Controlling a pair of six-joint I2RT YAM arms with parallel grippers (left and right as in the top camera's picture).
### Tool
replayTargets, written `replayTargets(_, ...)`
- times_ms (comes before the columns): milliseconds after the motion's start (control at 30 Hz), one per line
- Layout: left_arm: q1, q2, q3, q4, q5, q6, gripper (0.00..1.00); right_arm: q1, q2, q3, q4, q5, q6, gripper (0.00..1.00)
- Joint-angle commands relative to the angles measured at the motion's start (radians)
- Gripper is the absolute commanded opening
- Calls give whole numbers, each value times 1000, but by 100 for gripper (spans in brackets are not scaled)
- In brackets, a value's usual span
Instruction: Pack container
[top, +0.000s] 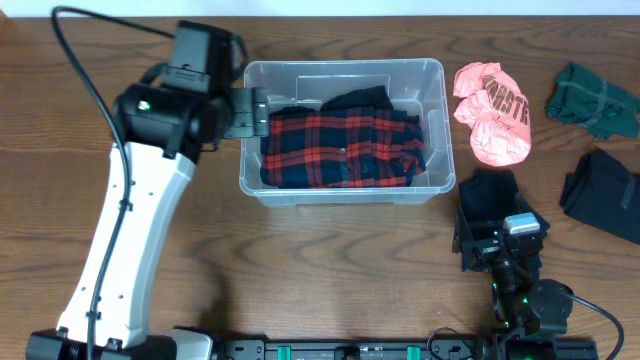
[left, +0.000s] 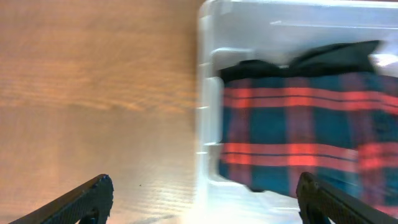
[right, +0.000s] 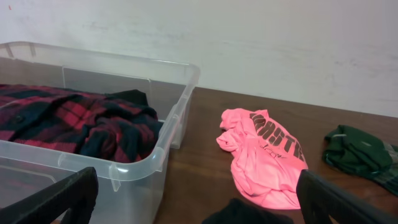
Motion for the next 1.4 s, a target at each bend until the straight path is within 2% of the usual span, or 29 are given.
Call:
replayTargets(0, 65, 6, -37, -7, -4, 10, 96, -10, -5, -3, 0, 23, -12, 99)
replayTargets(100, 127, 6, -77, -14, -4, 10, 96, -10, -5, -3, 59, 29, -10, 99)
replayTargets(267, 225, 6, -176, 1, 18, 10, 96, -10, -2, -1, 304, 24, 45, 99)
replayTargets(433, 285, 6, -284, 80, 26, 10, 96, -10, 89, 93, 305, 62, 45, 99)
replayTargets(533, 301, 6, -335, 130, 26, 10, 99, -11, 241, 206, 293, 63, 42, 99)
replayTargets(700, 301, 7, -350, 143, 25, 10, 98, -24, 584, 478, 253, 43, 41, 99)
replayTargets(900, 301, 7, -350, 148, 13, 10, 98, -73, 1038, 924, -66, -90, 41, 99)
replayTargets(1000, 302, 7, -350, 165, 8, 10, 98, -96, 1220, 1089, -180, -162, 41, 99)
replayTargets(1167, 330, 7, -350, 174, -12, 10, 98, -140, 1384, 1155, -192, -157, 77, 99)
replayTargets(1267, 364, 7, -350, 174, -12, 10, 98, -207, 1454, 1155, -196, -167, 159, 99)
replayTargets(1367, 394, 7, -350, 179, -12, 10, 98, -286, 1527, 1155, -192, -233, 164, 99)
